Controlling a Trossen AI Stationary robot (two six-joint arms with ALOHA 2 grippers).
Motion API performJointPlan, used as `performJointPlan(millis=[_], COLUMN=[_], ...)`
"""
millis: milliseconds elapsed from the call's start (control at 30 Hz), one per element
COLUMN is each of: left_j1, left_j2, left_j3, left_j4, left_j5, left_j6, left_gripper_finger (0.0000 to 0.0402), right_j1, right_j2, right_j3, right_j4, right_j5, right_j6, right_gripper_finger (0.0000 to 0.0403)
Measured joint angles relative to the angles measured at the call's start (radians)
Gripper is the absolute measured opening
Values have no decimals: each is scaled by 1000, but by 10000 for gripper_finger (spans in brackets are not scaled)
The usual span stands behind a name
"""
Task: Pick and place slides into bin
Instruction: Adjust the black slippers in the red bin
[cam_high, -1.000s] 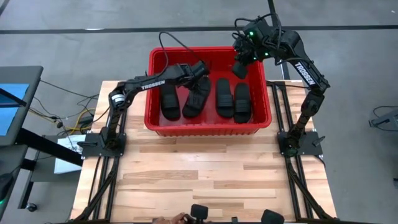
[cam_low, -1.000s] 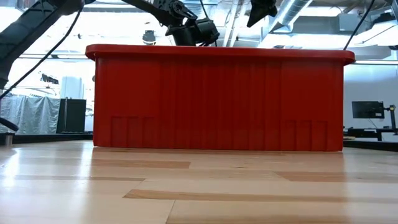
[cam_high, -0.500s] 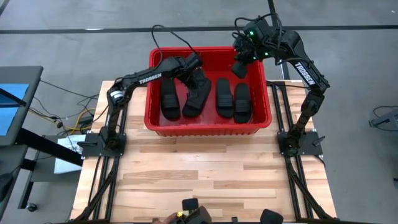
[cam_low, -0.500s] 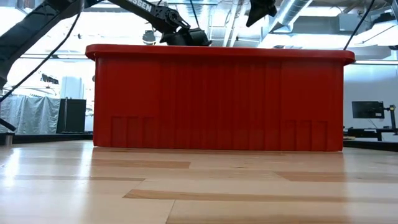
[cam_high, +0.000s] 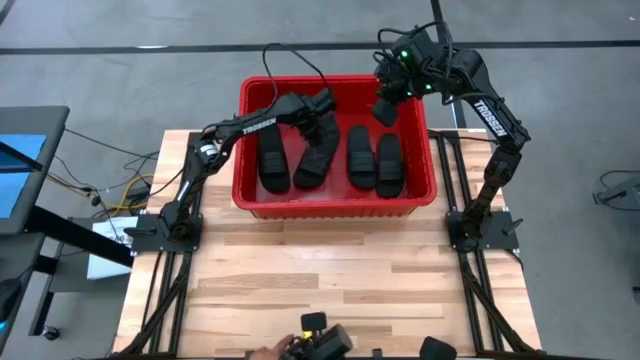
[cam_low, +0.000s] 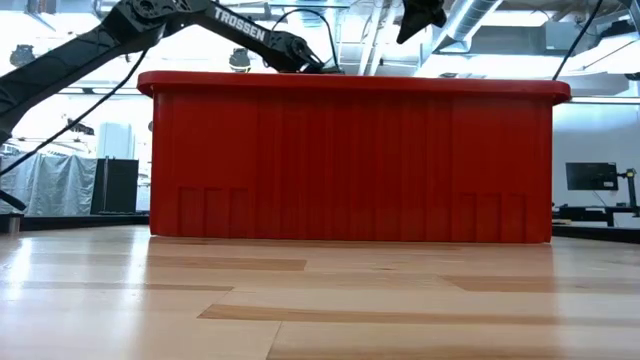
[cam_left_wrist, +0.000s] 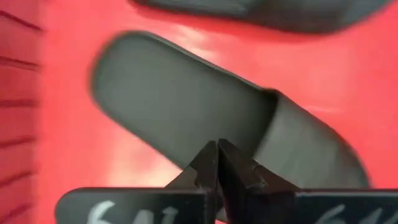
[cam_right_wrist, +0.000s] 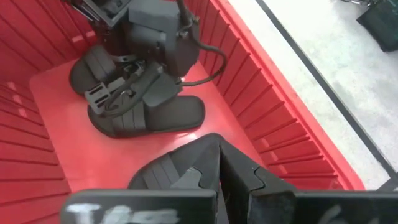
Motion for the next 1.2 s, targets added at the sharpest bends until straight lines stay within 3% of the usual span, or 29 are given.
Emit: performJointPlan(millis=[400,1033,1200], left_j1=[-10,-11,-11], left_j2=[28,62,62], left_j3=[10,7,7], left_j4=[-13,-319,-355], left_j5=[-77,-64,-141], left_j6=[47,50,45], left_gripper_finger=[0,0,0], right_j1=[0,0,0], right_j2=[0,0,0], right_j3=[0,0,0], right_j4=[0,0,-1], right_j5=[0,0,0], right_j6=[-7,-10,-18], right_gripper_finger=[0,0,0])
